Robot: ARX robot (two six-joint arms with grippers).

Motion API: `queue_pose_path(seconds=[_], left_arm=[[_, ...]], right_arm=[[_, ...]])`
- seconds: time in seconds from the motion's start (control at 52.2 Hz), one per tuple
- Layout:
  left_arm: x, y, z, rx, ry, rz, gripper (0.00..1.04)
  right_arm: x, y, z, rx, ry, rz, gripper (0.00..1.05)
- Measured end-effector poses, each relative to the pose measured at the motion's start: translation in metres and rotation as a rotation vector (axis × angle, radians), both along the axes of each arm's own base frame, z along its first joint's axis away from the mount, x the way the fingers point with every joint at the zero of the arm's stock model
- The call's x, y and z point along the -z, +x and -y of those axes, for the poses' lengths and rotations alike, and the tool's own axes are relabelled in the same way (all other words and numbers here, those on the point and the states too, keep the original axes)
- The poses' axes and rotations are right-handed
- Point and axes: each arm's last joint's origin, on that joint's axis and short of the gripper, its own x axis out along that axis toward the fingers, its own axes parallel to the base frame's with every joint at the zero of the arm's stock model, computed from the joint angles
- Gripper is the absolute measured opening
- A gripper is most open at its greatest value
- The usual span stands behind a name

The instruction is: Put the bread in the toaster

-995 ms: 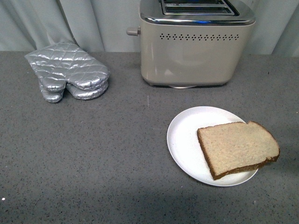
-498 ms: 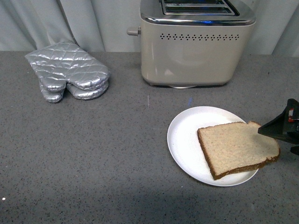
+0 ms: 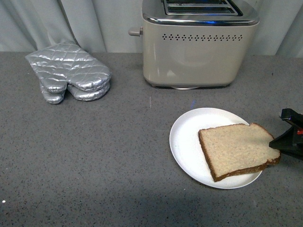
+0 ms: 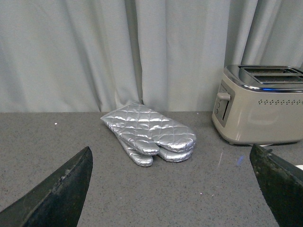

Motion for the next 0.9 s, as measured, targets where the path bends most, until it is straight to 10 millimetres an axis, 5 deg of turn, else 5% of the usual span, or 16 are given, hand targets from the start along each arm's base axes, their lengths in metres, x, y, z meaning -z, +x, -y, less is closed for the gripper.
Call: queue_pose_path(seconds=[0.153,0.325,0.612,0.9], left_arm=[[0.0,0.0,0.0,0.0,0.0,0.0,0.98],[0.0,0.0,0.0,0.0,0.0,0.0,0.98],[0.0,0.0,0.0,0.0,0.0,0.0,0.98],[0.0,0.0,0.0,0.0,0.0,0.0,0.98]], right_arm=[[-0.006,-0.001,0.0,0.022,0.024,-0.009,0.0],[-0.042,-0.007,-0.003,0.08,0.125,0.019,0.0],[-0.163,-0.03,-0.024,0.379,0.349,0.121,0.0],[-0.239,-0.027,-0.056,0.577,0.314,0.3,0.0]])
